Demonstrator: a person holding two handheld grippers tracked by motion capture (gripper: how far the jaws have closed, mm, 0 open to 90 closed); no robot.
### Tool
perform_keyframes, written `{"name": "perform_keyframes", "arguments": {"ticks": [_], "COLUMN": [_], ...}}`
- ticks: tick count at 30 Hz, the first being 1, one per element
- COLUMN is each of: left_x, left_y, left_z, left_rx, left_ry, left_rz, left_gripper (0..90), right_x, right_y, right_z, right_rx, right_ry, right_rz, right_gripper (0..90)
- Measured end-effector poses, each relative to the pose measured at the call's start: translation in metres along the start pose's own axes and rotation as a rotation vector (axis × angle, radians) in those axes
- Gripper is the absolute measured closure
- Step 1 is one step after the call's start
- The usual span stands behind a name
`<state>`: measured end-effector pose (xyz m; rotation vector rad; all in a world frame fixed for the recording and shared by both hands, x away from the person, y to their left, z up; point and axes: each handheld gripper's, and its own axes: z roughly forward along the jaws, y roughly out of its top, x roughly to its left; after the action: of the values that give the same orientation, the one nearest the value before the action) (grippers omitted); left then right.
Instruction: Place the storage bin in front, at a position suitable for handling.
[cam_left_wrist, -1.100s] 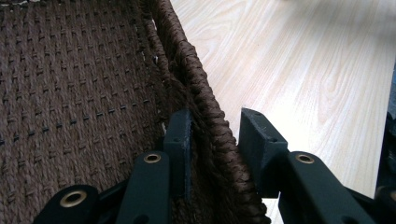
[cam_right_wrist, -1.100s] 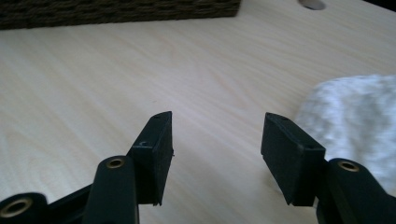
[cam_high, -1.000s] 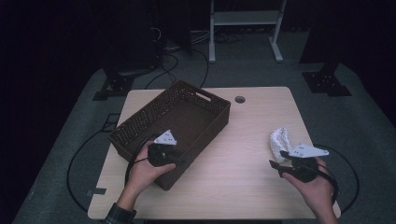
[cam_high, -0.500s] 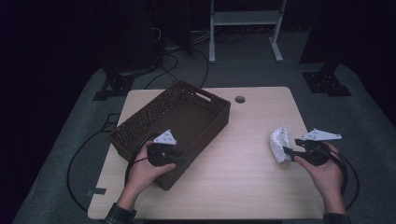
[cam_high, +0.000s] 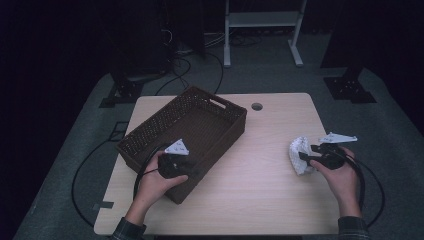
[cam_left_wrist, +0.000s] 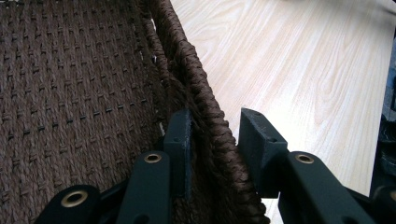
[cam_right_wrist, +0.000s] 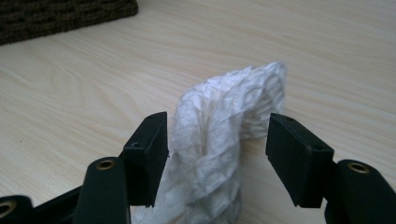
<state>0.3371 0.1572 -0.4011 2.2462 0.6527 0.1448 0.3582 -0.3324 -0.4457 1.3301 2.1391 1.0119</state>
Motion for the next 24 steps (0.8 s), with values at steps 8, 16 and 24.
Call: {"name": "perform_keyframes", "arguments": {"ticks": [8,16,24], "left_x": [0.000,0.000,-0.001], "left_y": [0.000,0.000,-0.001], "left_z": [0.000,0.000,0.000], "left_rx": [-0.002,0.001,-0.008], "left_ry": [-0.002,-0.002,0.004], "left_rz": [0.002,-0.001,0.002], "left_gripper": [64.9,64.4,64.3], "right_x": [0.005,0.010,0.011], "right_y": [-0.010,-0.012,-0.011], "right_z": [0.022,0.026,0.023], "right_rx": [0.054,0.074,0.075], "right_ry": [0.006,0.023,0.031], "right_rz": [-0.012,-0.027,-0.003], "right_gripper": [41.2,60.5,72.8]}}
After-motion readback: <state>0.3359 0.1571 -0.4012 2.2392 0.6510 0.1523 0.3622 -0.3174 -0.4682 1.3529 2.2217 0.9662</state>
